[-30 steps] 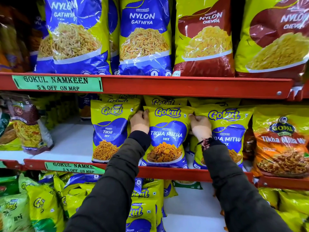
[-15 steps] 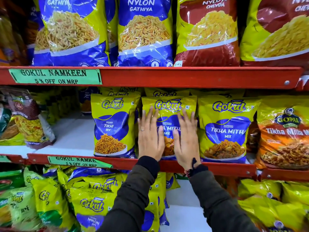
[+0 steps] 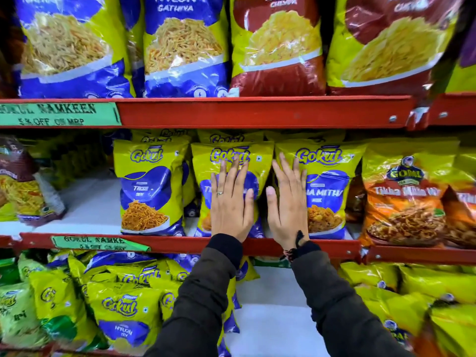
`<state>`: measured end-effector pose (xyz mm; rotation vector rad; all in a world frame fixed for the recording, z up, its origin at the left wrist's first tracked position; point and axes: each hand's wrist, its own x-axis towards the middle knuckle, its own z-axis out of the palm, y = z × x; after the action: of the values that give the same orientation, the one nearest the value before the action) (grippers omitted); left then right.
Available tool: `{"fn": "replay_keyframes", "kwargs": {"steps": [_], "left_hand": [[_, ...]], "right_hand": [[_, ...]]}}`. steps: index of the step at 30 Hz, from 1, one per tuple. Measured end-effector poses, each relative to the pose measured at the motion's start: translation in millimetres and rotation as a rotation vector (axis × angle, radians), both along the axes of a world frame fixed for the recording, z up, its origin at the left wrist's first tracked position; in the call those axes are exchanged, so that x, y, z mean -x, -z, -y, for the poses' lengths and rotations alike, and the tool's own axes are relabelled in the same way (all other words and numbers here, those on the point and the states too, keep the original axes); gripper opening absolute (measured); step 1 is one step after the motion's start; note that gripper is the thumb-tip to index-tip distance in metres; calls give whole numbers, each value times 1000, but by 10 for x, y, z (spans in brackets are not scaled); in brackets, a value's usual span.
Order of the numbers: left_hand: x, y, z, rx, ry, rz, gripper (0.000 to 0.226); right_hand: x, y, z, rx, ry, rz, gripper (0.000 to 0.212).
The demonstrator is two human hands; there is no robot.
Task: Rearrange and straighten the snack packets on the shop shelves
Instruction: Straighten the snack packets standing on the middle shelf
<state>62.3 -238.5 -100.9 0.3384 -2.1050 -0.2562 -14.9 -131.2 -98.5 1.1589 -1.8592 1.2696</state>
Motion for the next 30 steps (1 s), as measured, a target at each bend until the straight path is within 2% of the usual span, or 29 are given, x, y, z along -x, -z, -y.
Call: {"fn": "replay_keyframes", "kwargs": {"steps": [7, 10, 15, 19, 25, 28, 30], "left_hand": [[638, -136, -1105, -14, 149, -36, 53], [979, -139, -1612, -51, 281, -38, 52], [1432, -65, -2241, -300, 341, -31, 50], [1629, -9, -2531, -383, 327, -99, 51], [2006, -160, -2550, -934, 195, -15, 62], [2080, -267, -2381, -1071, 224, -8, 50], [2111, -287, -2291, -1130, 271, -47, 55]], "right_hand": [[693, -132, -1115, 6, 148, -23, 50], [1051, -114, -1650, -11, 238, 19, 49], [1527, 31, -2322, 10, 264, 235, 50], [1792, 58, -2621, 46, 268, 464, 54], [2039, -94, -2828, 175, 205, 698, 44], [2216, -167, -2862, 153, 126, 770, 35], [2329, -208, -2862, 150, 51, 831, 31]]}}
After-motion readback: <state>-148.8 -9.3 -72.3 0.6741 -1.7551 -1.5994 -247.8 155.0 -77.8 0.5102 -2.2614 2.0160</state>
